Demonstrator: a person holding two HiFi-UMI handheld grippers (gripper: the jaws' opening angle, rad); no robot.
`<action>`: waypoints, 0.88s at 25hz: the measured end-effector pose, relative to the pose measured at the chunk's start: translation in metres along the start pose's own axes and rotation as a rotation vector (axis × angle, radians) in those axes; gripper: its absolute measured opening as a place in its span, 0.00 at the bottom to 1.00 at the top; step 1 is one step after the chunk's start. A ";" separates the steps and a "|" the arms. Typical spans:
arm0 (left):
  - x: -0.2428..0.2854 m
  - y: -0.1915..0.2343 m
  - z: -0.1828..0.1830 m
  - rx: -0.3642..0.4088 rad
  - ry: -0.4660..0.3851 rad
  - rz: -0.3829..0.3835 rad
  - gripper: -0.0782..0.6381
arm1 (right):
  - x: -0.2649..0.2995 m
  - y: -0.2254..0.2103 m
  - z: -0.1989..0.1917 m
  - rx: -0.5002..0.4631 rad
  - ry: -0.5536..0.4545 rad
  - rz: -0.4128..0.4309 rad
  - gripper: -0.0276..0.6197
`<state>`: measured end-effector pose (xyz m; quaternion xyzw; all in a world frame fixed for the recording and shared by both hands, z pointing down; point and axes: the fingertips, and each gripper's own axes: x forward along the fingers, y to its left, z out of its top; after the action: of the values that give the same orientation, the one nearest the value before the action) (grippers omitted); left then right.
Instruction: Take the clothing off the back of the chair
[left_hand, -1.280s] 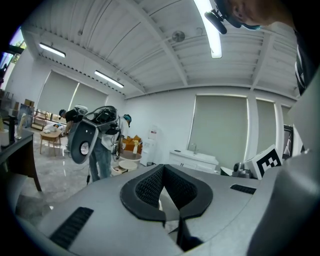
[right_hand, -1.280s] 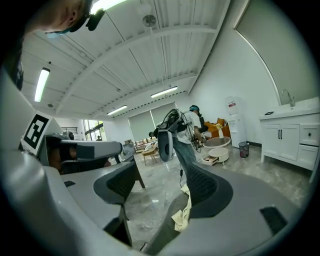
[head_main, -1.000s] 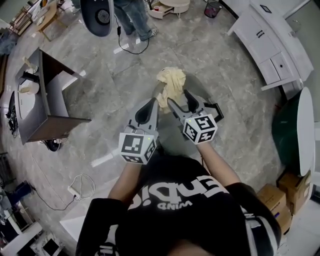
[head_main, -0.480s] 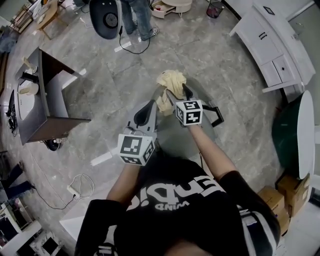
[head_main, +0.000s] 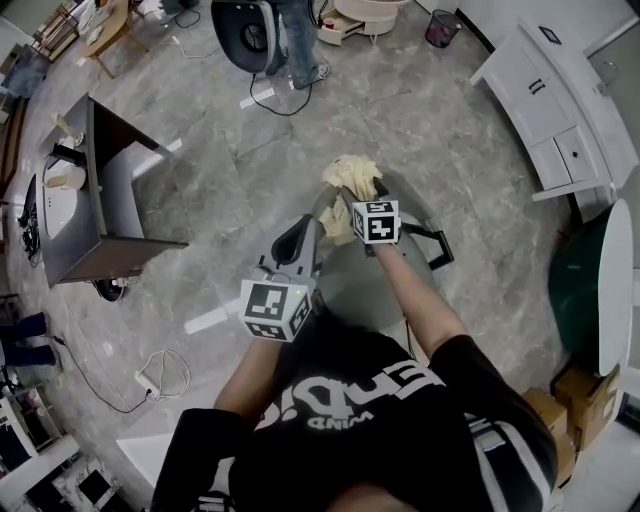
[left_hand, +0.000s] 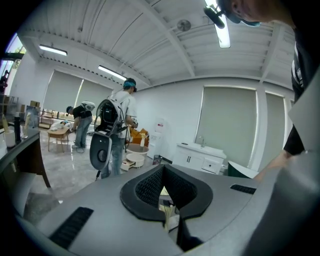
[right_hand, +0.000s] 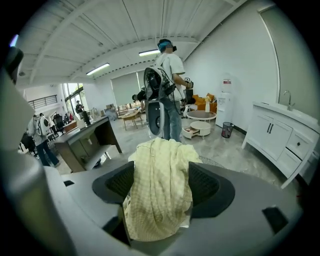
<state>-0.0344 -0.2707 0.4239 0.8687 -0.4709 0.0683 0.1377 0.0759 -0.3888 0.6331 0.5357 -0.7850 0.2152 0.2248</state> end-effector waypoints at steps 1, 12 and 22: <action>0.000 0.001 -0.001 0.001 0.002 0.002 0.13 | 0.003 -0.001 -0.002 0.003 0.005 -0.001 0.49; 0.000 0.016 -0.006 -0.015 0.023 0.025 0.13 | 0.026 0.000 -0.007 -0.022 0.045 0.001 0.49; -0.001 0.025 -0.010 -0.034 0.032 0.041 0.13 | 0.027 -0.003 -0.009 -0.005 0.044 0.025 0.49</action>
<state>-0.0553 -0.2795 0.4378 0.8552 -0.4875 0.0772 0.1584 0.0715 -0.4046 0.6561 0.5204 -0.7870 0.2278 0.2405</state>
